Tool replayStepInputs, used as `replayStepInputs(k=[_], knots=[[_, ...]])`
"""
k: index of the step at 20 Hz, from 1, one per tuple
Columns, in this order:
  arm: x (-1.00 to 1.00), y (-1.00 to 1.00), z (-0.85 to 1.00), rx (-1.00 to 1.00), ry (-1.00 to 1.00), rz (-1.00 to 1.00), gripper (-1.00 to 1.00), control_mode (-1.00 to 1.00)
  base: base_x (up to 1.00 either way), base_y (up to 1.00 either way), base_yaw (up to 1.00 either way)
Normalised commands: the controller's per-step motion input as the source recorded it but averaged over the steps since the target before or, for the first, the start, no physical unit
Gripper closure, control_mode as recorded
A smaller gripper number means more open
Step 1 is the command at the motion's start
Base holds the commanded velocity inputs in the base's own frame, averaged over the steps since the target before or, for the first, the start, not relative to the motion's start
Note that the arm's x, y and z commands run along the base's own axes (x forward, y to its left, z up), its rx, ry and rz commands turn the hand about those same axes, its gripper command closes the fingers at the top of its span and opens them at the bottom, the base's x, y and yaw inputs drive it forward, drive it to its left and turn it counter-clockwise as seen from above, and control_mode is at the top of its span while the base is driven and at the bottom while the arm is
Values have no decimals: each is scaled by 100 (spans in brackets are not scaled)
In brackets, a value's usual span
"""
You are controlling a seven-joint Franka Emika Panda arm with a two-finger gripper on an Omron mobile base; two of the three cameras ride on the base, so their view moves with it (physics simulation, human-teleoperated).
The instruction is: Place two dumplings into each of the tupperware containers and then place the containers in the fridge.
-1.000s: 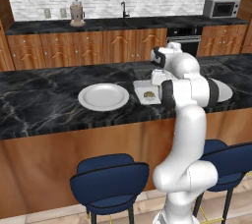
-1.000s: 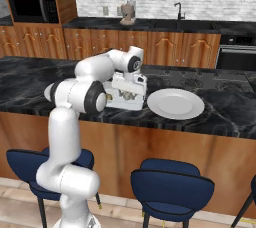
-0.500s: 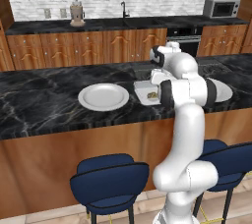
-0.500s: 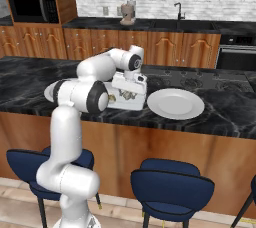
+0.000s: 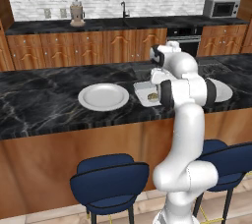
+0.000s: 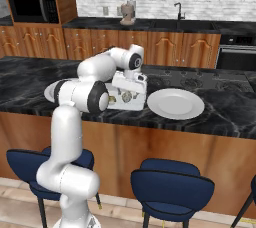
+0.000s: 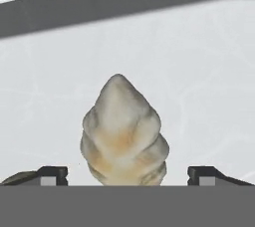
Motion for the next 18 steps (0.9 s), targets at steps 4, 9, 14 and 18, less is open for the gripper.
replayStepInputs(k=[4,9,14,18], knots=[[-39,-39,55,0,0,-10,-100,-100,0,0,0],[-32,-72,2,0,0,-11,-100,-100,0,0,0],[-1,-20,-7,0,0,-2,-100,-100,0,0,0],[1,-3,-40,0,-4,0,-100,-100,0,0,0]])
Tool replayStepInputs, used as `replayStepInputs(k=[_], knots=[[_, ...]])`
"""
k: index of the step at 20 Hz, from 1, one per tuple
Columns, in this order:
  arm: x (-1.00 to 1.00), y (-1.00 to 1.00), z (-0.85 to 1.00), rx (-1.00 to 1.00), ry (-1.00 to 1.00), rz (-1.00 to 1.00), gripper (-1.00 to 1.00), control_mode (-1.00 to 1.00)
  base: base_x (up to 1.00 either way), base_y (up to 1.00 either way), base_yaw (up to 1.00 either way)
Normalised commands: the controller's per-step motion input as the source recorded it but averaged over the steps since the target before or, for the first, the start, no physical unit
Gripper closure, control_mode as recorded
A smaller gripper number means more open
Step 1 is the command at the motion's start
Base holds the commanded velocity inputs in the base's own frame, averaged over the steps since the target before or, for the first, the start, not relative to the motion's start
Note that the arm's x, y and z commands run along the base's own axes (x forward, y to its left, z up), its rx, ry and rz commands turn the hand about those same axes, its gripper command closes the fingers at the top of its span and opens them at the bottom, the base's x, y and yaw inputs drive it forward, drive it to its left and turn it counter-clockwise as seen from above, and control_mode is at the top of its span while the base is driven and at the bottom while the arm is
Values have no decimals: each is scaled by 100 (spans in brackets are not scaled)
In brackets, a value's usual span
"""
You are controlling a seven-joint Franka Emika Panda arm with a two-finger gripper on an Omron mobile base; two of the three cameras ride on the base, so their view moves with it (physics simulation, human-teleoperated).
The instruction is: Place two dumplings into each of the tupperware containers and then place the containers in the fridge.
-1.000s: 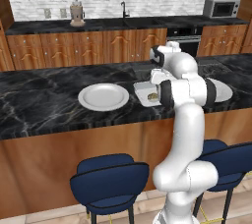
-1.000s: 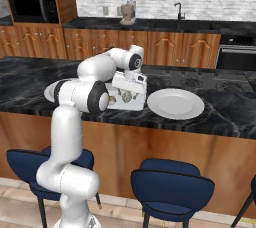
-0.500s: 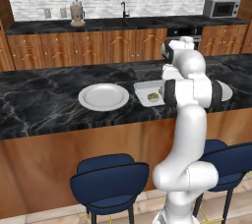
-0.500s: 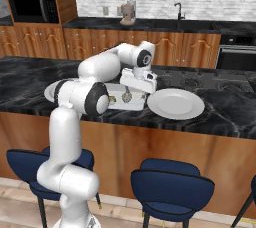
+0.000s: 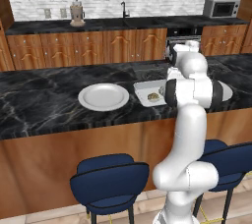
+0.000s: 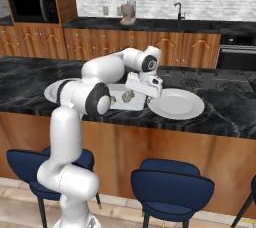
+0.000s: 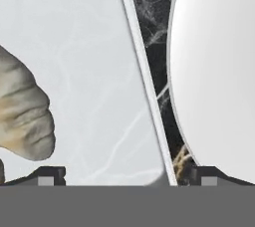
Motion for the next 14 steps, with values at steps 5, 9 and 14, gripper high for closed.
replayStepInputs(k=[5,9,14], knots=[[0,-24,-32,0,-9,0,-100,-100,0,0,0],[0,-9,-33,-2,-20,0,-100,-100,0,0,0],[-9,0,-9,-4,-29,0,-100,-100,0,0,0]])
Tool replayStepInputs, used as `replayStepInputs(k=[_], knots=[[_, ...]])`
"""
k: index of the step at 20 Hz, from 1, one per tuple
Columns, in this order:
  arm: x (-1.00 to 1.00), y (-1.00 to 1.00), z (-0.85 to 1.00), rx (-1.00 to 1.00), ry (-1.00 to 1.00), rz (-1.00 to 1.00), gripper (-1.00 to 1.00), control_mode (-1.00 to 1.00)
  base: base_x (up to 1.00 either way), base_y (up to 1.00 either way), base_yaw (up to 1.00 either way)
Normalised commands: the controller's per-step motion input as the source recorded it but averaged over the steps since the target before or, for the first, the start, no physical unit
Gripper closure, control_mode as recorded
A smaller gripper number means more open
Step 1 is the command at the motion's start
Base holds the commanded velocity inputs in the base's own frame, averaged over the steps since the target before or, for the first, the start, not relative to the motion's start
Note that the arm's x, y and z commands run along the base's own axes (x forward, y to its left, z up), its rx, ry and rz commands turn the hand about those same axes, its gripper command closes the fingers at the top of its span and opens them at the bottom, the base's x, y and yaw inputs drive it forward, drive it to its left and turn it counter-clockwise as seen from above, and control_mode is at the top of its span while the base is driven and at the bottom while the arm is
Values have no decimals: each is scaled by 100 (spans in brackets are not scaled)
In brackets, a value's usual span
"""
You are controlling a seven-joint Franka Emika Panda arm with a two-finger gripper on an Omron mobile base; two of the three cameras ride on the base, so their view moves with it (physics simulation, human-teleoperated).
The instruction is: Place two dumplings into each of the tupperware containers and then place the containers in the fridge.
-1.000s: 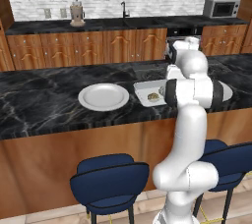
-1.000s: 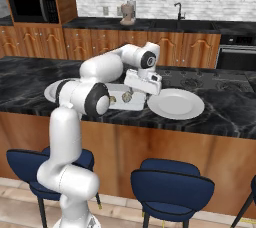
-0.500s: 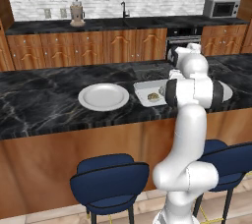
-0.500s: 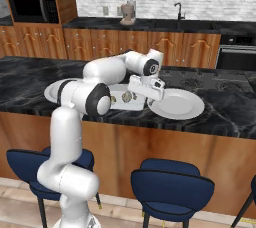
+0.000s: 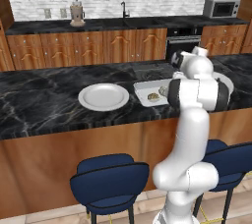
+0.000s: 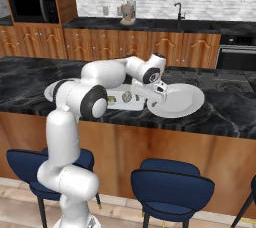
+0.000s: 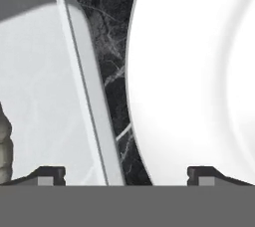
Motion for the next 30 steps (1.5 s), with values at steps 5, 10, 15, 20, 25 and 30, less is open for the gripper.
replayStepInputs(k=[5,10,15,20,25,30], knots=[[-9,18,-22,-10,-25,0,100,-100,0,0,0],[-3,21,0,-4,-2,0,100,-100,0,0,0],[-7,-2,63,0,3,0,100,-100,0,0,0],[-54,-2,100,1,1,0,100,-100,0,0,0],[-95,8,71,7,0,-15,100,-100,0,0,0],[-96,62,24,4,0,-45,100,-100,0,0,0]])
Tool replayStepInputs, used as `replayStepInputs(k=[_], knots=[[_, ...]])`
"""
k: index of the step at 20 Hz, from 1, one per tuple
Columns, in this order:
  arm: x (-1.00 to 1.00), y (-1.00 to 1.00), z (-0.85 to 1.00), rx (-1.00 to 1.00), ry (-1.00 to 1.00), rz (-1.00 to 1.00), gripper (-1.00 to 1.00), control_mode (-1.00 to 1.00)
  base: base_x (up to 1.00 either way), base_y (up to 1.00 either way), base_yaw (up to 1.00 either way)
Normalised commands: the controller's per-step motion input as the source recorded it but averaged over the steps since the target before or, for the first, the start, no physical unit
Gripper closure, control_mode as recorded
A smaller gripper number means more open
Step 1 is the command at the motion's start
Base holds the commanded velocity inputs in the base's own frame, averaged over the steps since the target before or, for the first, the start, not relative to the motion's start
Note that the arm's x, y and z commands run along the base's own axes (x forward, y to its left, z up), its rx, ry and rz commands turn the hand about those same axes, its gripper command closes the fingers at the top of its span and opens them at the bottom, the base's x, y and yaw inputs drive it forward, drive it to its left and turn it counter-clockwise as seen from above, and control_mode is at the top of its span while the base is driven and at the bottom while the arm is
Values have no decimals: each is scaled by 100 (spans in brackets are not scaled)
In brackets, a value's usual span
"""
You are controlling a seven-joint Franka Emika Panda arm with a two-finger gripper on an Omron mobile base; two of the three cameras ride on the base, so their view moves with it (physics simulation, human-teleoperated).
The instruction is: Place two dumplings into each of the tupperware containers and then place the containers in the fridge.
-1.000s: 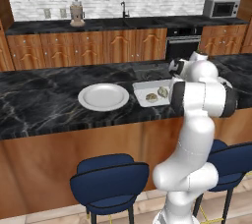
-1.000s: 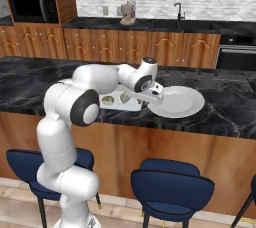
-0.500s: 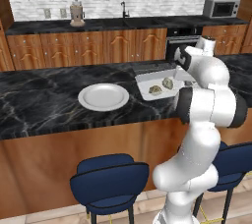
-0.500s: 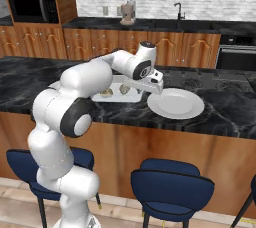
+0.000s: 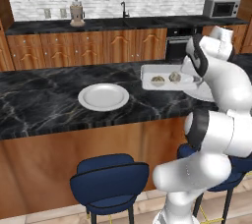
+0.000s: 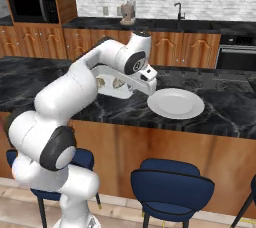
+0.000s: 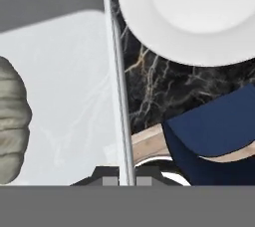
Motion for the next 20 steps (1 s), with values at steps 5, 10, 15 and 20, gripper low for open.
replayStepInputs(k=[5,10,15,20], knots=[[-90,93,12,0,1,-44,100,-100,0,0,0],[-93,63,18,0,9,-51,100,-100,0,0,0],[-98,21,46,7,19,-42,100,-100,0,0,0],[-77,25,44,7,17,-29,100,-100,0,0,0]])
